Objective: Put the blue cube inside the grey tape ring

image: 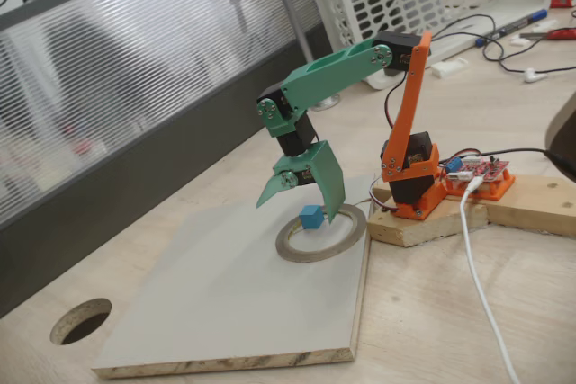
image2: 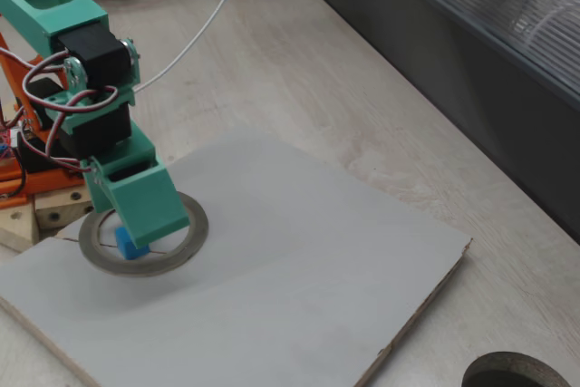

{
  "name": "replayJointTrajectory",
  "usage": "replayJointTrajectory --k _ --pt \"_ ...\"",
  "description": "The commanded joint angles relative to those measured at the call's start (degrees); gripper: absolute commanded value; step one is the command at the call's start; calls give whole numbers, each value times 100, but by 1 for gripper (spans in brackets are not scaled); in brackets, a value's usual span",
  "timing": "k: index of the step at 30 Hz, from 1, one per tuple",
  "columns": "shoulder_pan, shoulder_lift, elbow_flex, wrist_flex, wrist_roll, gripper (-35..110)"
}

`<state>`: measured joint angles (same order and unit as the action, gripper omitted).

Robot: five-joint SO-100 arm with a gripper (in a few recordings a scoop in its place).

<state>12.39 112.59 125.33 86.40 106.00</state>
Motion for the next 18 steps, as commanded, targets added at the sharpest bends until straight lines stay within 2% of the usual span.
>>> replayJointTrajectory --k 1,11,18 --pt "26 167 -44 123 88 100" --pt "97 193 -141 176 70 100" --pt "97 97 -1389 1600 53 100"
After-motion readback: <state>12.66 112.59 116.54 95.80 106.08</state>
